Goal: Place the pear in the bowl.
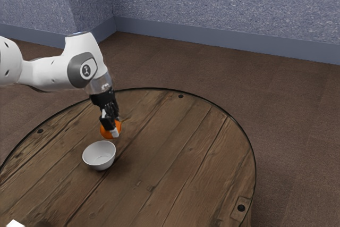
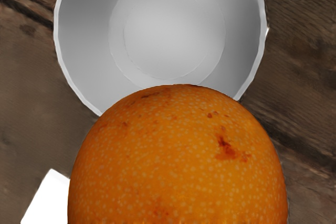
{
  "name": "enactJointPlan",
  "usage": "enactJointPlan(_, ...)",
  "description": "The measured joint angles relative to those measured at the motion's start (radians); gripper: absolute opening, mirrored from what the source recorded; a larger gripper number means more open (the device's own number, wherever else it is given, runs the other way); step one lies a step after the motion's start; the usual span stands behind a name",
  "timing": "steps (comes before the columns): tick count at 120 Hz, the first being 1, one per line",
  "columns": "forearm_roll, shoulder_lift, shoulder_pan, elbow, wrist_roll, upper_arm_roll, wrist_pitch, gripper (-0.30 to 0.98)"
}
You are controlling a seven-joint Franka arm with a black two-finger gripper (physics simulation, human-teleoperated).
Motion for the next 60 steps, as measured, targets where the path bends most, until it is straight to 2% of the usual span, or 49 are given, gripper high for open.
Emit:
enactJointPlan(38, 0.005, -0.013, 0.073, -0.032, 0.018, 0.0, -0.032, 0.27)
enactJointPlan(60, 0.007, -0.017, 0.072, -0.035, 0.022, -0.002, -0.045, 0.51)
